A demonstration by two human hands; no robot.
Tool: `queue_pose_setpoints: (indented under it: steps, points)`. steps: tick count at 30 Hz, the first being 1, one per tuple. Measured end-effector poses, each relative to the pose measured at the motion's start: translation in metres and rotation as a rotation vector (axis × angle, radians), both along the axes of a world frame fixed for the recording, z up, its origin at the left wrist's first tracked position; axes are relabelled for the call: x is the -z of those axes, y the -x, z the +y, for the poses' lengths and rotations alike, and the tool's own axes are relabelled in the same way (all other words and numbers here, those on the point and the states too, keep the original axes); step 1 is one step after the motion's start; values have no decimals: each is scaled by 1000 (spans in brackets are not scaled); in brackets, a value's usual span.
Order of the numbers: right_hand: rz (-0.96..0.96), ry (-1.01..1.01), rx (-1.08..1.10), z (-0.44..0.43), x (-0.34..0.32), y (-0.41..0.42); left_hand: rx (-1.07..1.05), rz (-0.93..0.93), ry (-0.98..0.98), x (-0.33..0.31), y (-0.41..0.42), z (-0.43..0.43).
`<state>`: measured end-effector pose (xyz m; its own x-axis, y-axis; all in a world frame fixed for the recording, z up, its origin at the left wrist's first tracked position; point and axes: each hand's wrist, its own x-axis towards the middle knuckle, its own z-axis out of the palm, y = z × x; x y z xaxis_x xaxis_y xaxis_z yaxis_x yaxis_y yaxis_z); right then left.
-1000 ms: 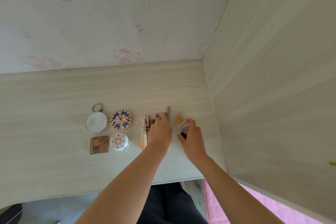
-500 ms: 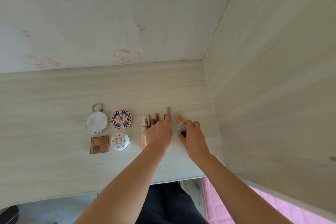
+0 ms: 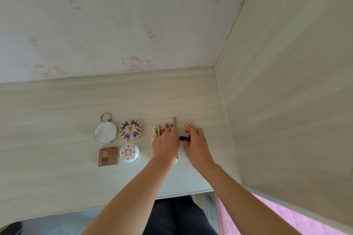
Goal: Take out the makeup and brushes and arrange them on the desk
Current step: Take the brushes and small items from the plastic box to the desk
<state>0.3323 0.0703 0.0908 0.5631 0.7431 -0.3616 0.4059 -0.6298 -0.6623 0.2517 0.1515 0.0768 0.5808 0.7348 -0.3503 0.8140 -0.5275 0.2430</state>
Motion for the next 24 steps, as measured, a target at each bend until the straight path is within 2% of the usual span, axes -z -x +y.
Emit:
queue_pose_setpoints:
  steps: [4, 7, 11, 17, 24]
  points:
    - [-26, 16, -29, -5, 0, 4, 86, -105, -82, 9, 12, 4]
    - [-120, 148, -35, -10, 1, 9, 184, -109, -191, 14, 22, 4]
    - [-220, 254, -49, -6, 3, 19, 251, -140, -232, 11, 32, 3]
    - [-221, 253, -26, -2, 4, 27, 319, -190, -249, 13, 39, 5]
    - [-340, 184, 37, -26, -5, 32, 383, -250, -236, 8, 51, 13]
